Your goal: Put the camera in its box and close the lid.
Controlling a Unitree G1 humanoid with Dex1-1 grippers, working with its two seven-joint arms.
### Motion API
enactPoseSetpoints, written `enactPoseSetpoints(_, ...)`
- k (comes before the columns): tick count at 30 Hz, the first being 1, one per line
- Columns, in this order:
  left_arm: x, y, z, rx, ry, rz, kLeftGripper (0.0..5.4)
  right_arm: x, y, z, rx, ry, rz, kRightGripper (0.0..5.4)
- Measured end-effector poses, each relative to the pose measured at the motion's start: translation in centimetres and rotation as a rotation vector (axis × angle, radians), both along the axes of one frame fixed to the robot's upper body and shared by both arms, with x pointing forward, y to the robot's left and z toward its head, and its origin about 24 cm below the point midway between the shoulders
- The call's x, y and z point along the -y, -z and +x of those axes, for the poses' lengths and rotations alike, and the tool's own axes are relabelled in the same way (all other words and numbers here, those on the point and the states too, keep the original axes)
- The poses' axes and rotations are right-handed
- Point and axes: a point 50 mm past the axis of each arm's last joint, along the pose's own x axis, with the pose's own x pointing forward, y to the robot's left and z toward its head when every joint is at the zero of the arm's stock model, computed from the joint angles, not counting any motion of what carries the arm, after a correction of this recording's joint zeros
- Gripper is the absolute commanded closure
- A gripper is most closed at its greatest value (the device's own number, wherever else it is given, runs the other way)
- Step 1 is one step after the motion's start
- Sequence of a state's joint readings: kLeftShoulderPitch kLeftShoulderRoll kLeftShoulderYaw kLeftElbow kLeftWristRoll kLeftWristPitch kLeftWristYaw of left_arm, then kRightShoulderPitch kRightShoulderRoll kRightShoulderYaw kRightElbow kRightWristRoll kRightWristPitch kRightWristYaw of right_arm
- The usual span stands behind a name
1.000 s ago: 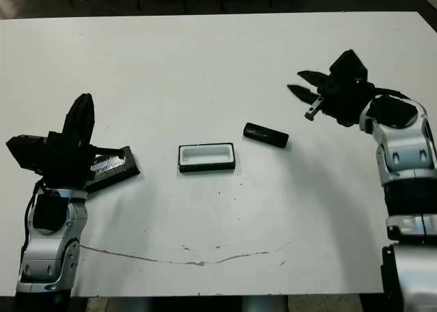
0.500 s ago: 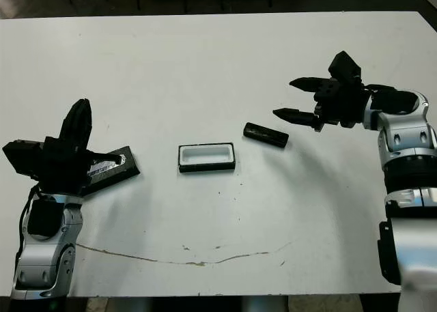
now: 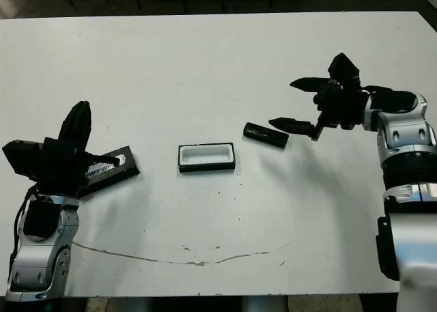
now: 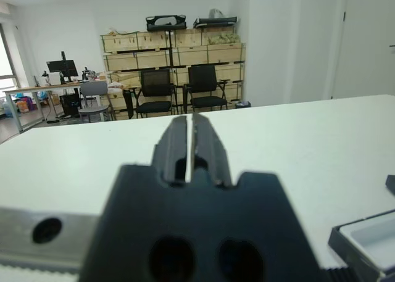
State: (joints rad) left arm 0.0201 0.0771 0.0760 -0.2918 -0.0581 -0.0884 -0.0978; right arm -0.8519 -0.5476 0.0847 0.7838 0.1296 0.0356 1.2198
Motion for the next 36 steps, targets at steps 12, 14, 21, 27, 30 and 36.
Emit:
enactPoseSetpoints(12,0.1,0.0,0.0,-0.015,0.000,0.000,5.40,-1.9,2.1,-0.5,-0.093,-0.050,-0.049,0.01)
enactPoseSetpoints(14,0.1,0.0,0.0,-0.016,-0.002,0.001,5.40,-2.1,2.5,-0.7,-0.101,-0.057,-0.060,0.01)
enactPoseSetpoints(21,0.0,0.0,0.0,-0.022,-0.010,-0.001,5.40,-2.1,3.8,-0.7,-0.123,-0.028,-0.137,0.01)
enactPoseSetpoints(27,-0.1,0.0,-0.1,-0.024,-0.009,-0.003,5.40,-1.6,4.7,-0.7,-0.133,0.007,-0.156,0.01)
enactPoseSetpoints(30,-0.1,0.0,-0.1,-0.024,-0.007,0.000,5.40,-1.2,5.0,-0.6,-0.149,0.028,-0.148,0.01)
enactPoseSetpoints(36,-0.2,0.1,-0.1,-0.030,-0.011,0.001,5.40,-0.9,5.4,-0.4,-0.140,0.058,-0.130,0.22)
